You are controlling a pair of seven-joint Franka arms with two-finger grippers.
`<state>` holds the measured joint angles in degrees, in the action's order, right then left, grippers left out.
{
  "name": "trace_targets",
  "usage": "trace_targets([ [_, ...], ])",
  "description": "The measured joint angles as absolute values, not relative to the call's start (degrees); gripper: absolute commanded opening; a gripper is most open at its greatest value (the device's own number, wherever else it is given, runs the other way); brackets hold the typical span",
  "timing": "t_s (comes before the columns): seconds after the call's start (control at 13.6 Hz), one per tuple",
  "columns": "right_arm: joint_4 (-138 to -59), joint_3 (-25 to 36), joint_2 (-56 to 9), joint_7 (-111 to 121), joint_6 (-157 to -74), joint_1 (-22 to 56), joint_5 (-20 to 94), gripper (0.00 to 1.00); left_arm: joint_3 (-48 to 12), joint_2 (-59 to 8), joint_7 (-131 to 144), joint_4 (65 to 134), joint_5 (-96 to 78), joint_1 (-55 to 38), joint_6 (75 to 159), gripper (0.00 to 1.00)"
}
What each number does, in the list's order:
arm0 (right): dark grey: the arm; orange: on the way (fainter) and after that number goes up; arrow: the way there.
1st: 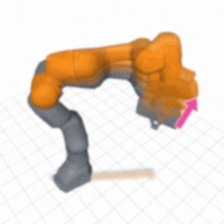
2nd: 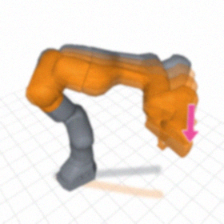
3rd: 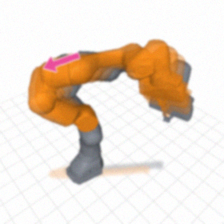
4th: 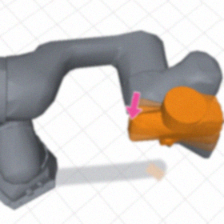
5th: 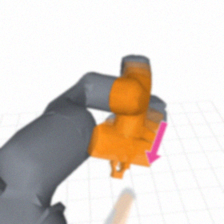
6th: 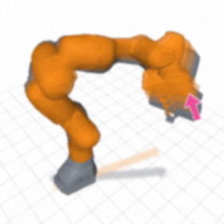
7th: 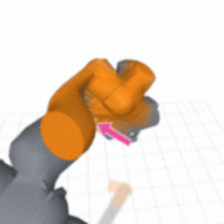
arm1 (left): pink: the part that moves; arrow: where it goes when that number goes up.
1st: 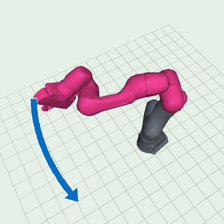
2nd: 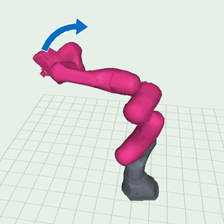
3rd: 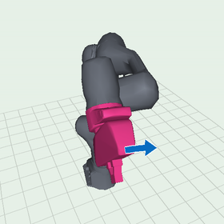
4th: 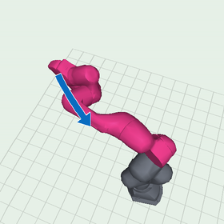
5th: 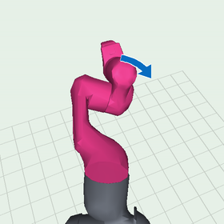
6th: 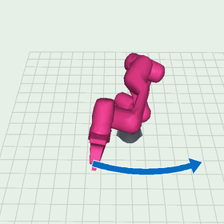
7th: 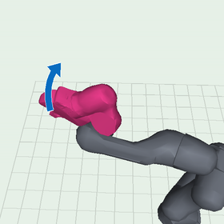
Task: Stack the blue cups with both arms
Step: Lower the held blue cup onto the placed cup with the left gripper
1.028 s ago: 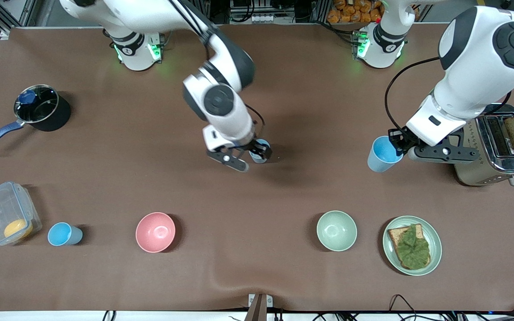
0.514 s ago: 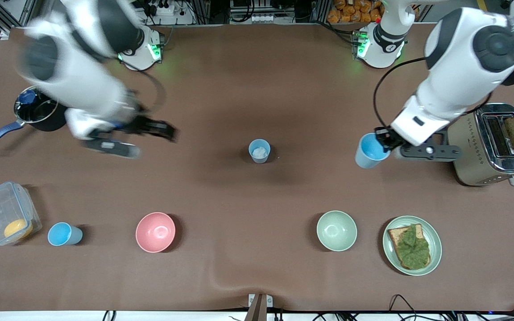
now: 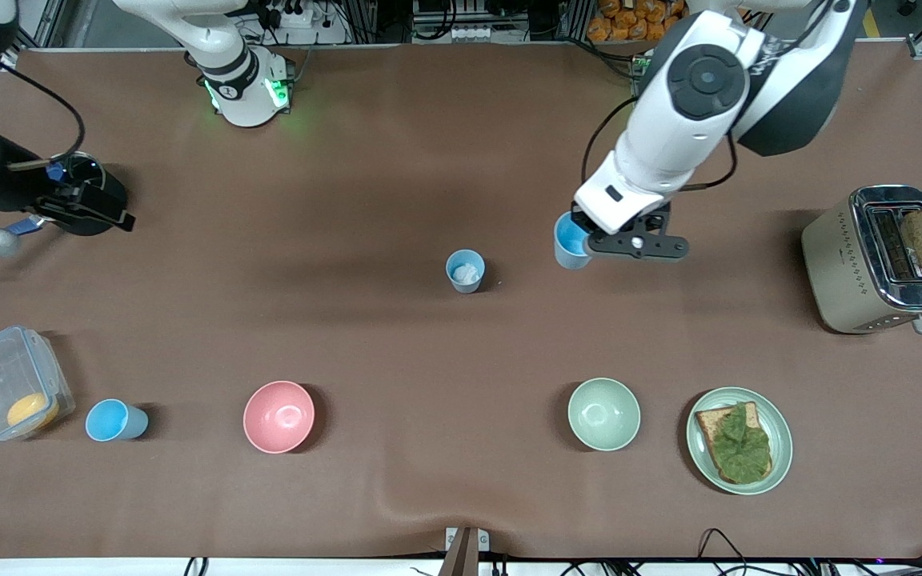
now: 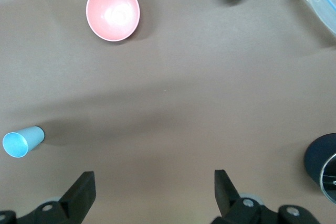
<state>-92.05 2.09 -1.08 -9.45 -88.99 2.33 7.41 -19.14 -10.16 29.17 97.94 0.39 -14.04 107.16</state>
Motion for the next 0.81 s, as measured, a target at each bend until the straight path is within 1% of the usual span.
trace_targets([
  [0.15,-92.06,2.13,-1.08,-8.05,-88.92,2.37,7.06,1.0,-19.36,-12.2,32.54,97.99,0.27,-15.88,109.71,0.0],
  [0.59,-92.14,2.13,-1.08,-6.49,-88.47,2.39,0.51,1.0,-19.58,-19.51,44.66,98.17,0.26,-25.03,117.95,0.0],
  [0.81,-92.23,1.65,-1.08,-6.47,-88.16,2.67,0.16,1.0,-19.53,-21.86,46.65,98.53,0.47,-26.86,120.36,0.0],
])
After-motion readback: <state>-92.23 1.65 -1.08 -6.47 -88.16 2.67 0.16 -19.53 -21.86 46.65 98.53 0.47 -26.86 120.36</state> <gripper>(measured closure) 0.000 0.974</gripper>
